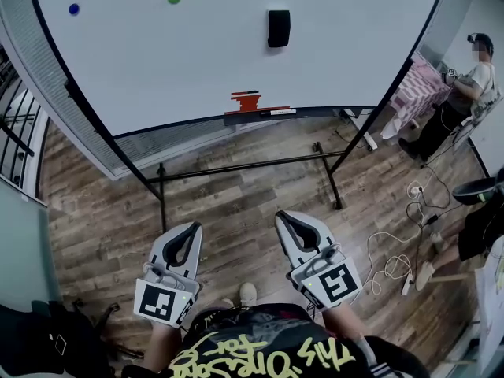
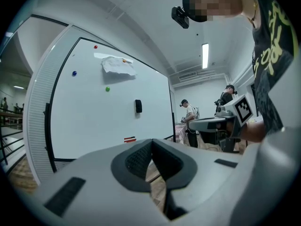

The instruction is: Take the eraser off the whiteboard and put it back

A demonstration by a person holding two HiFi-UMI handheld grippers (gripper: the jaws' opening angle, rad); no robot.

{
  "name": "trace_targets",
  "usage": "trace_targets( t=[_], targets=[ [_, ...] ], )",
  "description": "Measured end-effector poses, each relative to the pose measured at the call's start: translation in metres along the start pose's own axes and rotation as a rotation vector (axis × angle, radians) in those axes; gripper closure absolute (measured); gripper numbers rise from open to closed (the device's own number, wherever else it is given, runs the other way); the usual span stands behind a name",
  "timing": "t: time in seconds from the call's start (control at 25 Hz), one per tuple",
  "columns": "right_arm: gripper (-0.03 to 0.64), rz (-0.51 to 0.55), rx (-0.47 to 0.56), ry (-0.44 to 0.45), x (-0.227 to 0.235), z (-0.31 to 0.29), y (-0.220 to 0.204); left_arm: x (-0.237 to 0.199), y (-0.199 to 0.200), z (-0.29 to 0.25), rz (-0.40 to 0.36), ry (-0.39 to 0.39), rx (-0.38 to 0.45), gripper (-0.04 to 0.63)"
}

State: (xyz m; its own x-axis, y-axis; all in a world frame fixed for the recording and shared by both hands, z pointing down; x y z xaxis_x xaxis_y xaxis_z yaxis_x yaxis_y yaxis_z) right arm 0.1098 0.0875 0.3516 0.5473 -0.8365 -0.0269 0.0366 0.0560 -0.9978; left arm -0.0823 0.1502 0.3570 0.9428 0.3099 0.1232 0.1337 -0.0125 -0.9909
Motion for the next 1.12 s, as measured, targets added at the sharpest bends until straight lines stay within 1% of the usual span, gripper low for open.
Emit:
trace_targets(
  t=[0.12, 0.24, 0.32, 0.64, 0.72, 0.84, 0.88, 1.0, 1.12],
  targets=[
    [0.607, -0.011, 0.014, 0.005, -0.004, -0.002, 0.000, -0.002, -0.002, 0.002, 0.005, -0.003, -0.010, 0.588],
    [0.607, -0.019, -0.044, -0.009, -0.006, 0.000, -0.004, -0.003, -0.001, 0.005, 0.006, -0.006, -0.013, 0.588],
    [0.607, -0.017, -0.062, -0.016, -0.006, 0.001, -0.005, -0.003, 0.000, 0.006, 0.006, -0.003, -0.011, 0.588],
    [0.607, -0.002, -0.062, -0.006, -0.008, 0.001, -0.005, -0.001, -0.004, 0.008, 0.007, 0.001, -0.011, 0.588],
    [0.607, 0.003, -0.041, 0.000, -0.005, 0.003, -0.003, 0.001, -0.003, 0.006, 0.005, 0.003, -0.008, 0.588],
    [0.607, 0.004, 0.044, 0.004, 0.000, 0.004, 0.005, 0.006, 0.000, 0.003, 0.000, 0.008, -0.001, 0.588],
    [0.607, 0.003, 0.045, 0.006, 0.001, 0.005, 0.005, 0.007, -0.001, 0.002, 0.000, 0.011, -0.001, 0.588],
    [0.607, -0.004, -0.026, 0.016, 0.004, 0.010, -0.006, 0.011, -0.002, 0.002, 0.005, 0.022, -0.006, 0.588],
    [0.607, -0.017, -0.045, 0.013, 0.008, 0.015, -0.009, 0.016, -0.002, 0.002, 0.009, 0.028, -0.017, 0.588]
  ],
)
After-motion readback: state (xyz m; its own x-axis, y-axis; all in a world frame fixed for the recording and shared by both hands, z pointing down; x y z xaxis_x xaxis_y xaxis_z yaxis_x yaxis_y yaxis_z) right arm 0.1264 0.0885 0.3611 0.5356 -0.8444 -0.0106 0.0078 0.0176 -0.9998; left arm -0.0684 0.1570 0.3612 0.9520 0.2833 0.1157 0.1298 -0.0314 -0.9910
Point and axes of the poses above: the fingertips, and each gripper's own axes: z backward along the fingers, x to its right, y out of its top, the point moved 5 cm from there along z, backward along the fingers, and after that the axes turned 2 degrees about y, right-handed, at the moved point
